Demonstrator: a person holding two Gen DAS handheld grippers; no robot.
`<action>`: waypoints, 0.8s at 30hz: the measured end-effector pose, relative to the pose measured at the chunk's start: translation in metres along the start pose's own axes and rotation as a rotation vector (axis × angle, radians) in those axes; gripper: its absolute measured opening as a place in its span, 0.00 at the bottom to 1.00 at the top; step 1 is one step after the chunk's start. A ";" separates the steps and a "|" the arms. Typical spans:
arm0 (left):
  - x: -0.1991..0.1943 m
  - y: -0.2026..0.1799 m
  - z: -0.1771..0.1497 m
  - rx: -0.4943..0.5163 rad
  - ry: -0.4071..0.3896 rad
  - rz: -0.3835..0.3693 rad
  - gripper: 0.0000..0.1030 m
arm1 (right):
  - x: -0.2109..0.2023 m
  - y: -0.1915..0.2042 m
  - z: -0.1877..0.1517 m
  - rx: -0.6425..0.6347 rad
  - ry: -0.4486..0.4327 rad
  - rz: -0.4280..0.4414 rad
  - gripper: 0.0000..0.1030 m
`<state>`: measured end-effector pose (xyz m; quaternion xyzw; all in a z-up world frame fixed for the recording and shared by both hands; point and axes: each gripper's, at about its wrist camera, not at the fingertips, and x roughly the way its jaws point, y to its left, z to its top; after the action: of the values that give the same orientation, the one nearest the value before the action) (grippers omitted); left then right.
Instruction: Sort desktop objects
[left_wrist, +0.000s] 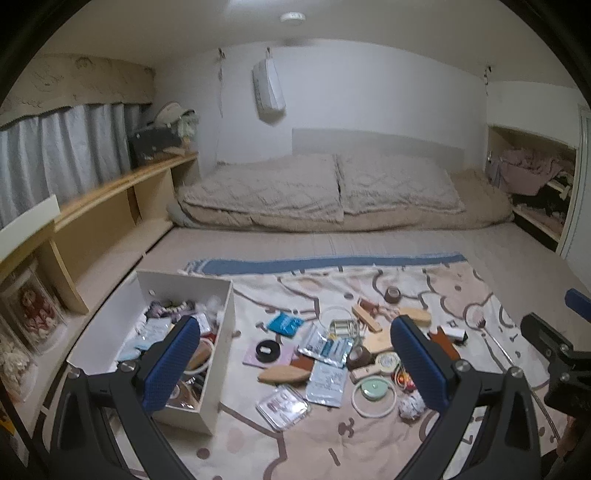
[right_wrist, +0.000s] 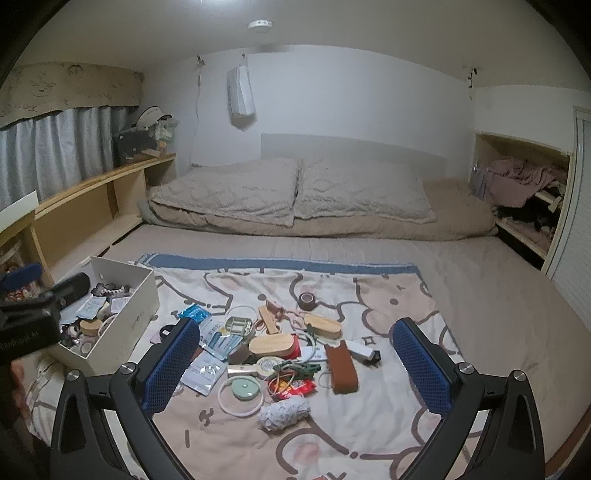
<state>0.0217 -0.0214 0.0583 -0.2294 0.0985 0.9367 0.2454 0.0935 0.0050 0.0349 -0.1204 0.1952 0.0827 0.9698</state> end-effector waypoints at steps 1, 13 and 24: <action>-0.002 0.001 0.002 0.003 -0.003 -0.007 1.00 | -0.002 -0.002 0.003 -0.003 -0.006 -0.006 1.00; -0.025 -0.002 0.050 0.117 -0.142 -0.044 1.00 | -0.017 -0.020 0.041 -0.042 -0.064 -0.058 1.00; 0.024 -0.014 0.032 0.153 -0.076 -0.095 1.00 | 0.031 -0.036 0.041 0.041 -0.058 -0.159 1.00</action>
<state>-0.0022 0.0102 0.0737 -0.1788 0.1493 0.9217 0.3101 0.1441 -0.0152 0.0662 -0.1132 0.1586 0.0050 0.9808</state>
